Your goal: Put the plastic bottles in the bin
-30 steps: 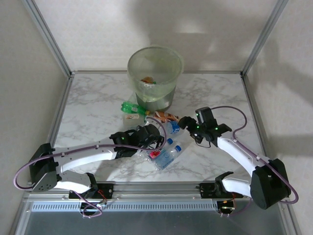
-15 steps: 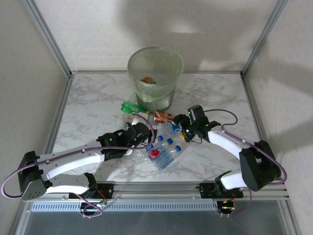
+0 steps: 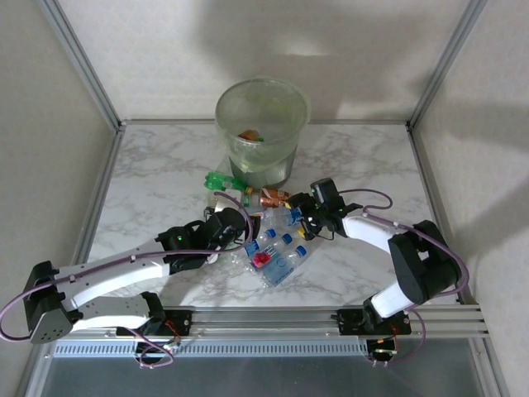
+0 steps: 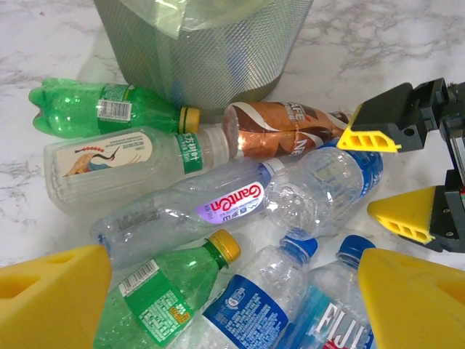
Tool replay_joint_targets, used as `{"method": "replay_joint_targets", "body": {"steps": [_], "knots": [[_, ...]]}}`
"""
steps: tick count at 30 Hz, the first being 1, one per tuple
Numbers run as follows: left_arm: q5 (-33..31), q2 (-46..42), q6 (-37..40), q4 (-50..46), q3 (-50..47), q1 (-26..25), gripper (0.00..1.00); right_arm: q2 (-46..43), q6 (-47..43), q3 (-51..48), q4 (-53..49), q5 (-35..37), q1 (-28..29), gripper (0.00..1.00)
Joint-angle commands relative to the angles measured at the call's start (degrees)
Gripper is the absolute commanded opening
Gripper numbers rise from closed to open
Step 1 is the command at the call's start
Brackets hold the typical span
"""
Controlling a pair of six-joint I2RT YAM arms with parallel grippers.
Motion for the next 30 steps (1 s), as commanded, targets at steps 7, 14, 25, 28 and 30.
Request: {"method": "replay_joint_targets", "body": {"steps": [7, 14, 25, 28, 30], "knots": [[0.8, -2.13, -1.9, 0.88, -1.75, 1.55, 0.87, 3.6, 1.64, 2.94, 1.54, 0.54, 0.7, 0.81], [1.13, -2.66, -2.07, 0.77, -1.58, 2.14, 0.87, 3.34, 0.92, 2.09, 1.62, 1.14, 0.67, 0.71], [1.02, -2.76, -2.42, 0.18, 0.92, 2.47, 0.87, -5.91, -3.6, -0.06, -4.68, 5.66, 0.66, 0.63], [1.07, -2.7, -2.59, 0.08, 2.29, 2.74, 0.87, -11.0, -6.29, -0.95, -9.01, 8.96, 0.67, 0.63], [1.06, -2.53, -2.68, 0.03, 3.44, 2.99, 0.88, -15.01, -7.92, -1.36, -12.37, 11.64, 0.66, 0.63]]}}
